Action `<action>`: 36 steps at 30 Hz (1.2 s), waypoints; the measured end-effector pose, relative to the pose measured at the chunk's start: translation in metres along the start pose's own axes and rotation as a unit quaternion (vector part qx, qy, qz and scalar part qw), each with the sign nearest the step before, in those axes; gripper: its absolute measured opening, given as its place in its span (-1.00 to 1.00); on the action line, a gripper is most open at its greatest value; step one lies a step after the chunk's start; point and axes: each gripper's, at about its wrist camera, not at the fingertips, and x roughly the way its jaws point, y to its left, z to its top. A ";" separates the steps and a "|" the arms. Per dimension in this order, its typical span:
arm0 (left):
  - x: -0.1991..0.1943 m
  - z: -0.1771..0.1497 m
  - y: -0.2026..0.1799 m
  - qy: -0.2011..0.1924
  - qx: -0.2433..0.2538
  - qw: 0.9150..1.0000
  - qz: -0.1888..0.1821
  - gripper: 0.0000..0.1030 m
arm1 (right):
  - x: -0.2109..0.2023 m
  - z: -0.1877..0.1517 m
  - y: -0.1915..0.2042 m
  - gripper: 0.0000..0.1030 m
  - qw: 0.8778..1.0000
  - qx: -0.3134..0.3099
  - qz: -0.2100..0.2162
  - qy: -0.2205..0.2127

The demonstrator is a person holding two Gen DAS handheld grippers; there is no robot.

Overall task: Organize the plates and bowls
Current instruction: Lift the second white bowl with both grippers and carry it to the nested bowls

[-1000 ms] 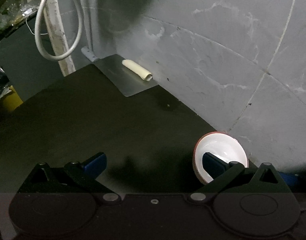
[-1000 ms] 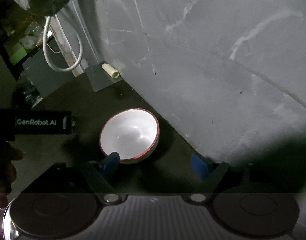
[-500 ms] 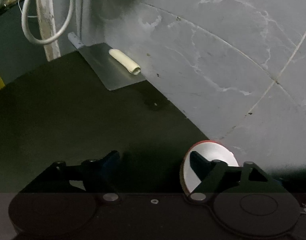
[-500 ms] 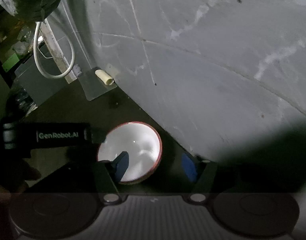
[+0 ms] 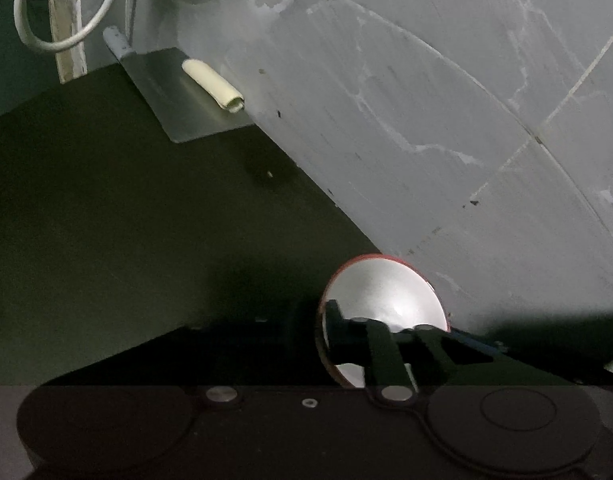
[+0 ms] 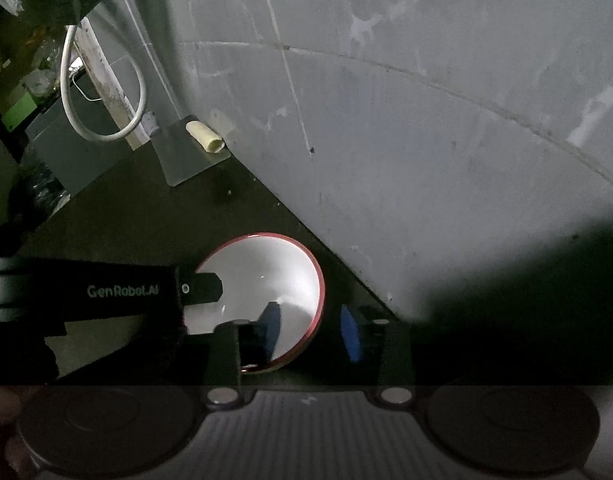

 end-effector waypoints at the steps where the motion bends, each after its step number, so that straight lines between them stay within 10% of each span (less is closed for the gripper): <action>1: 0.000 0.000 -0.001 0.001 -0.002 1.000 -0.002 -0.77 | 0.001 0.000 -0.001 -0.48 1.000 0.001 0.003 0.003; 15: -0.015 -0.013 0.001 0.006 -0.034 0.999 -0.007 -0.88 | -0.003 -0.006 -0.005 -0.70 0.999 -0.002 0.037 0.011; 36: -0.162 -0.087 -0.015 -0.130 -0.090 0.987 -0.001 -0.87 | -0.123 -0.017 0.010 -0.73 0.978 -0.114 0.167 -0.049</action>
